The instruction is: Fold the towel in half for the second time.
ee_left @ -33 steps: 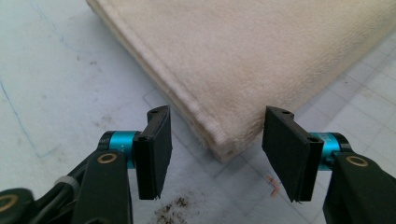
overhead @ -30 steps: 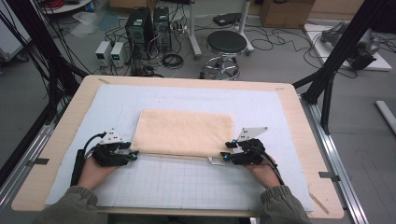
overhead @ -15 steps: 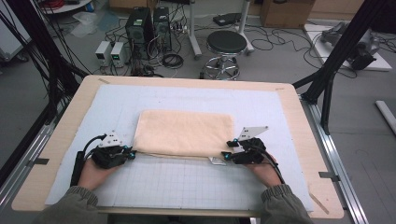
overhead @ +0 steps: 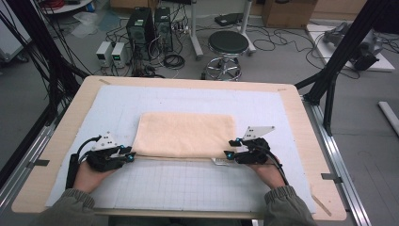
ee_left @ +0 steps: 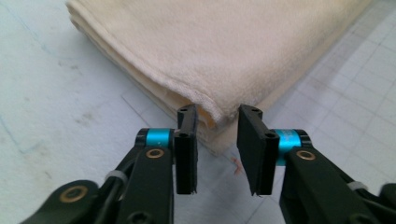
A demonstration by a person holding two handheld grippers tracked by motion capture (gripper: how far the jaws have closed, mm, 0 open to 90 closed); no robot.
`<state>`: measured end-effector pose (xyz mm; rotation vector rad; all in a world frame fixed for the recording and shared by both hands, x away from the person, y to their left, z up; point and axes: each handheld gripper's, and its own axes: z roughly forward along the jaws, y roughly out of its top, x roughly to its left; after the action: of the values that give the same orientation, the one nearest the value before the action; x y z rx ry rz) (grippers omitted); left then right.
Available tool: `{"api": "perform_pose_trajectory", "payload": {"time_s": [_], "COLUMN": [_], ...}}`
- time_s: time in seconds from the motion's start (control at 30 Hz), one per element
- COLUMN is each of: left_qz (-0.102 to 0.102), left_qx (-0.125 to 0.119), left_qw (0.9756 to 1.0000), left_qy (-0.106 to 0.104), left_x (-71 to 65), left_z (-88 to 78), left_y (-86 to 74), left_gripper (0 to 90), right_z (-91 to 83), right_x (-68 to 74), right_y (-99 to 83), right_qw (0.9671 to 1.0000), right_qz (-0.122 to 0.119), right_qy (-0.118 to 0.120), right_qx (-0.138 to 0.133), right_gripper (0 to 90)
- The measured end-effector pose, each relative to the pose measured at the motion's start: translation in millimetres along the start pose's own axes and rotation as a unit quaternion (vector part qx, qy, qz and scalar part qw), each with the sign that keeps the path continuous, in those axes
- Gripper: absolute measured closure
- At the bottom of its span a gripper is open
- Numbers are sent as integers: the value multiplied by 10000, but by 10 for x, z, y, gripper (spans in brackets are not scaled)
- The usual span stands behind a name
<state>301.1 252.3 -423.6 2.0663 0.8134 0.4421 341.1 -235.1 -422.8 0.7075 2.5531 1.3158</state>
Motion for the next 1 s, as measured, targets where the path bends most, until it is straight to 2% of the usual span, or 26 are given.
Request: {"api": "perform_pose_trajectory", "payload": {"time_s": [0.13,0.33,0.43,0.6,0.77,1.0], "left_qz": [18,-18,-23,-157,-194,-256], "left_qx": [-144,-173,-195,-287,-319,-345], "left_qw": [9999,9998,9998,9995,9993,9991], "left_qy": [16,42,50,-8,-4,32], "left_x": [-10,-23,-26,-41,-75,-99], "left_z": [19,86,79,66,41,-19], "left_y": [65,85,89,90,93,82], "left_gripper": [602,569,535,466,382,302], "right_z": [37,29,16,-1,-52,-86], "right_x": [0,-11,-15,-5,37,90], "right_y": [2,6,5,8,25,40], "right_qw": [9999,9999,9995,9984,9973,9973], "right_qz": [25,142,271,483,591,549], "right_qy": [72,10,-41,-131,-236,-299], "right_qx": [70,-47,-124,-252,-365,-382], "right_gripper": [569,539,459,304,215,177]}}
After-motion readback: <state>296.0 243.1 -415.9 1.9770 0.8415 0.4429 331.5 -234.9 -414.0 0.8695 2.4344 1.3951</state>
